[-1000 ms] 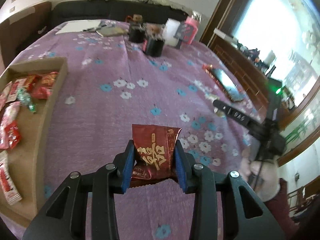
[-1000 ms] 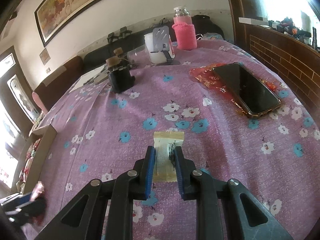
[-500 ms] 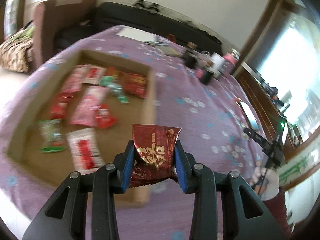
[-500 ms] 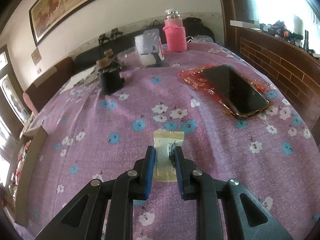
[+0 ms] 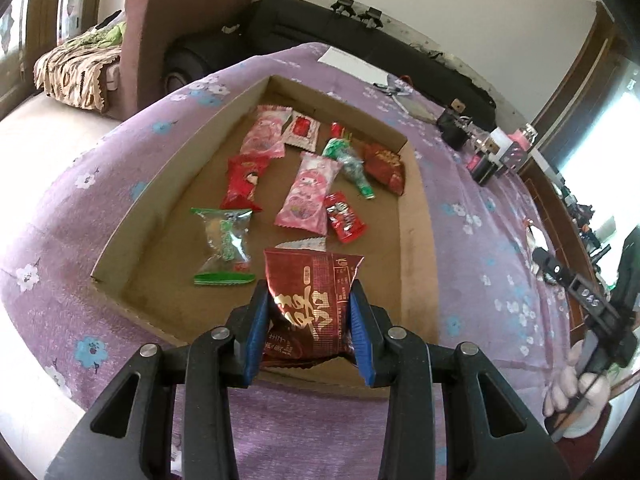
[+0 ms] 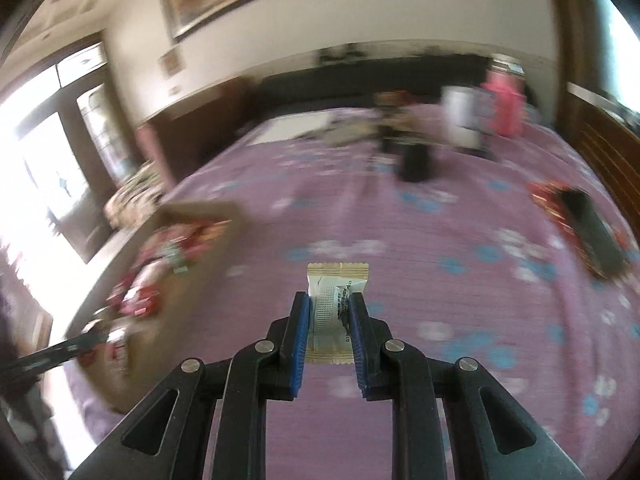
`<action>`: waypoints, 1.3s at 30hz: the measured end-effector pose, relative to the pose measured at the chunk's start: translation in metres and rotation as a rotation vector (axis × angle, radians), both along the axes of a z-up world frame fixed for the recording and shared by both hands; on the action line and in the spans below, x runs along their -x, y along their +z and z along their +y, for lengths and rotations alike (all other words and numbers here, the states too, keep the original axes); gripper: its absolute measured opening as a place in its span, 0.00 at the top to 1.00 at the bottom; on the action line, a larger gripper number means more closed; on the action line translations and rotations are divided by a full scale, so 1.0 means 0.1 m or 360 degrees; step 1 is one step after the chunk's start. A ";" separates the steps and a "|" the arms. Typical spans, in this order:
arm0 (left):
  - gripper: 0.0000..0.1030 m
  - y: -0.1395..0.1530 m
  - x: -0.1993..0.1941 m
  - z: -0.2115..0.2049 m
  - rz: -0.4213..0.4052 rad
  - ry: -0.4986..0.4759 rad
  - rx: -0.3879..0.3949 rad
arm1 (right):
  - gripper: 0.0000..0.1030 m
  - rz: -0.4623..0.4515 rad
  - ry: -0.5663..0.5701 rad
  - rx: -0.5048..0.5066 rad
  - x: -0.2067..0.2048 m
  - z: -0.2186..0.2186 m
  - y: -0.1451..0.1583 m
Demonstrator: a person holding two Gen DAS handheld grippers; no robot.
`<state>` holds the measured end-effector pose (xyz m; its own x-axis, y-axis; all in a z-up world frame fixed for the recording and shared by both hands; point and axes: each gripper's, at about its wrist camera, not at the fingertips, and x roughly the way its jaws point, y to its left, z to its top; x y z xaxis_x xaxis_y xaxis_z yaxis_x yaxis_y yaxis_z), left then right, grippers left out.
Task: Organize snacks
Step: 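Carry the red packet into the tray and open the left tool while the right tool carries the cream sachet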
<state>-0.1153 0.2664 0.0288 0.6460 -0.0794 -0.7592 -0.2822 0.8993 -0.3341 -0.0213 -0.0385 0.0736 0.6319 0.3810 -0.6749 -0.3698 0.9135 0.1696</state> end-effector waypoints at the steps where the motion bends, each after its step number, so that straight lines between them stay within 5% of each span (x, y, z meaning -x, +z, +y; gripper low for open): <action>1: 0.66 -0.02 -0.01 0.02 0.0011 0.0003 -0.0005 | 0.80 0.0004 0.0051 0.0001 0.03 0.14 0.01; 15: 0.66 -0.07 -0.08 0.08 0.0003 -0.0010 -0.0151 | 0.81 0.0077 0.0499 0.0085 0.35 1.56 -0.11; 22: 0.65 -0.08 -0.08 0.07 -0.0014 -0.0015 -0.0167 | 0.81 0.0116 0.0531 0.0124 0.36 1.72 -0.23; 32: 0.52 0.05 0.04 0.18 -0.0091 0.0064 -0.0080 | 0.81 0.0134 0.0560 0.0190 0.32 1.89 -0.33; 35: 0.37 0.12 0.10 0.25 -0.0119 0.0146 -0.0112 | 0.81 0.0132 0.0567 0.0212 0.32 1.94 -0.36; 39: 0.37 0.21 0.17 0.28 -0.0149 0.0234 -0.0230 | 0.81 0.0116 0.0561 0.0260 0.31 2.01 -0.41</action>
<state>-0.1321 0.2946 0.0503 0.7108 0.1260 -0.6920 -0.3874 0.8913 -0.2357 -0.0521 0.1627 0.0324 0.4300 0.4500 -0.7827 -0.6579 0.7499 0.0697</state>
